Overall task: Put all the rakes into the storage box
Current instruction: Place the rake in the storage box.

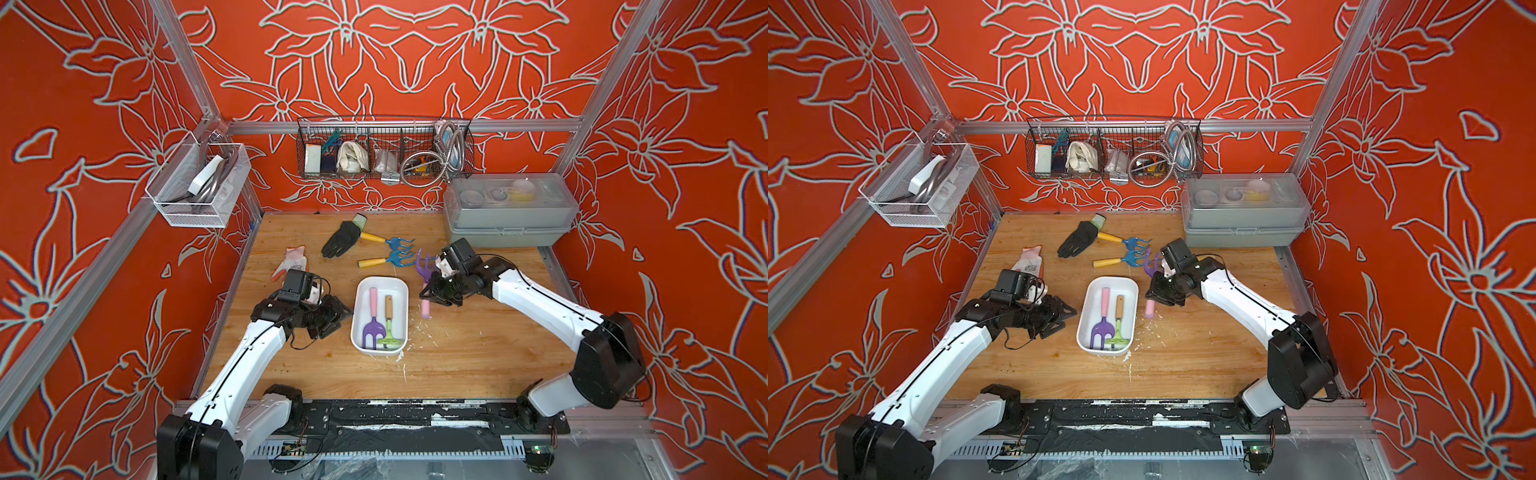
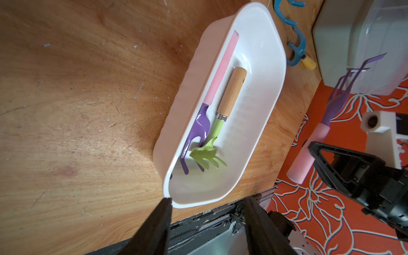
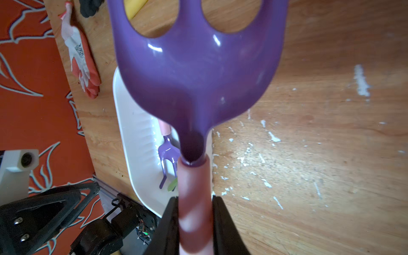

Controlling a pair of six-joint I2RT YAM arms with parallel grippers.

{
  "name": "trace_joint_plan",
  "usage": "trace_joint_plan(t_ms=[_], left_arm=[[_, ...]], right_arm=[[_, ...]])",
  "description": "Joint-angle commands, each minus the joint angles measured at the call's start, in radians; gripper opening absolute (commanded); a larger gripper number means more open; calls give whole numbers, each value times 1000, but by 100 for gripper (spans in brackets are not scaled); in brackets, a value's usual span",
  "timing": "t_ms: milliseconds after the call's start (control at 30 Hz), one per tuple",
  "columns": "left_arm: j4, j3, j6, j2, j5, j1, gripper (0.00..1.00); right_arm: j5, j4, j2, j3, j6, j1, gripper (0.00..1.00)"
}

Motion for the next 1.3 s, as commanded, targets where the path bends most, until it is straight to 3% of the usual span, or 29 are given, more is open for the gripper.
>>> trace_joint_plan(t_ms=[0,233,667,1133,1267], left_arm=[[1,9,16,-3,50,33,55],[-12,19,14,-10,66,69,55],[-96,-23,8,-160,57,82,56],[-164,-61,2,-265,64,83,56],[-172,-53,6,-269,64,83,56]], right_arm=[[-33,21,32,60,45,51,0],[-42,47,108,129,98,142,0],[-34,104,229,200,198,293,0],[-6,149,262,171,268,333,3],[-5,138,273,186,256,333,11]])
